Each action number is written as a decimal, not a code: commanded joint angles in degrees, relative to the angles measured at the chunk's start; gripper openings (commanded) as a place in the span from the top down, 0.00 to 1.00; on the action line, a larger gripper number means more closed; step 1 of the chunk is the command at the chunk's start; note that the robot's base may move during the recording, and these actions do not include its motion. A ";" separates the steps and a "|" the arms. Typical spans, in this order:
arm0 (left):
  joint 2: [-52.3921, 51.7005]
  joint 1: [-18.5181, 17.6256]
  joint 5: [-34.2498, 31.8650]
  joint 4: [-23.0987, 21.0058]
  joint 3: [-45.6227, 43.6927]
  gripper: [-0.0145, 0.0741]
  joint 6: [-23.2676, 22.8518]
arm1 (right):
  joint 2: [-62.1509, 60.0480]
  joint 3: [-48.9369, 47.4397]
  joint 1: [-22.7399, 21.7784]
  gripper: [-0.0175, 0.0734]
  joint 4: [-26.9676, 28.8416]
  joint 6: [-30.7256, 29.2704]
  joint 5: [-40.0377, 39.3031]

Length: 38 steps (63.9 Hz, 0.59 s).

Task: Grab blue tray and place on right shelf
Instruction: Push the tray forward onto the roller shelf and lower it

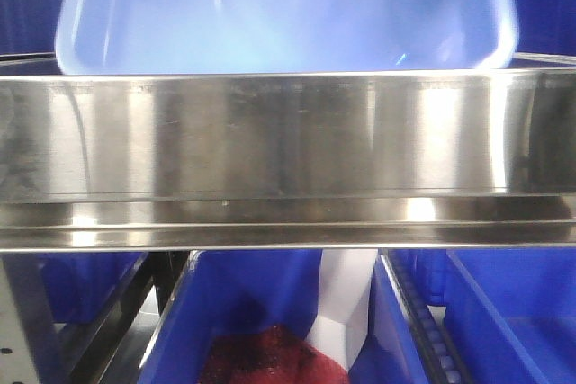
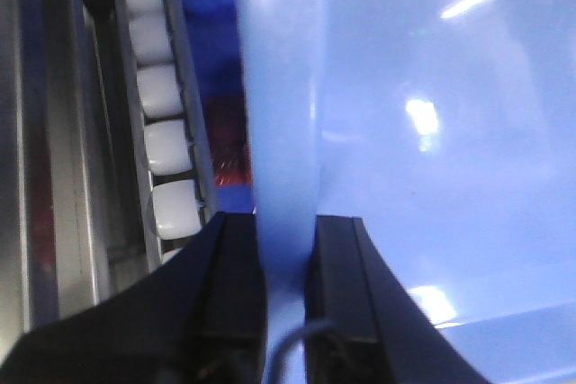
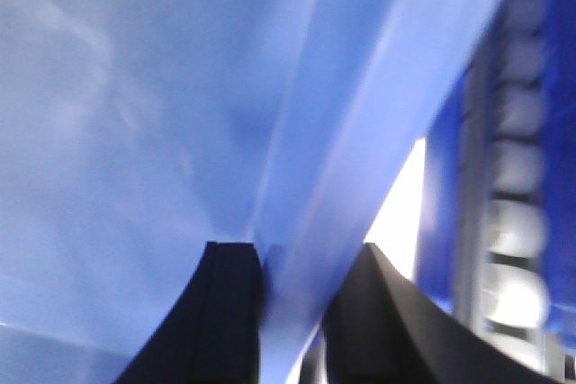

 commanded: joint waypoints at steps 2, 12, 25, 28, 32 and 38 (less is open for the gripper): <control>0.01 0.23 -5.02 -3.18 -2.28 0.88 0.44 | 0.29 -1.97 0.28 0.74 2.58 -2.26 -3.41; 1.74 2.35 -4.17 -5.62 -2.28 0.65 0.54 | 1.26 -1.97 -0.39 0.55 2.99 -2.26 -3.96; 1.74 3.50 -4.78 -5.07 -2.52 0.30 0.54 | 1.26 -2.55 -0.39 0.10 2.99 -2.26 -4.75; 1.74 3.51 -4.78 -4.79 -2.52 0.27 0.54 | 1.26 -2.55 -0.41 0.11 2.99 -2.26 -4.75; 1.49 3.51 -4.52 -4.02 -2.52 0.26 0.54 | 1.15 -2.55 -0.41 0.11 2.99 -2.26 -4.56; 0.39 3.51 -3.81 -4.28 -2.52 0.26 0.54 | 0.11 -2.55 -0.41 0.11 2.99 -2.21 -4.50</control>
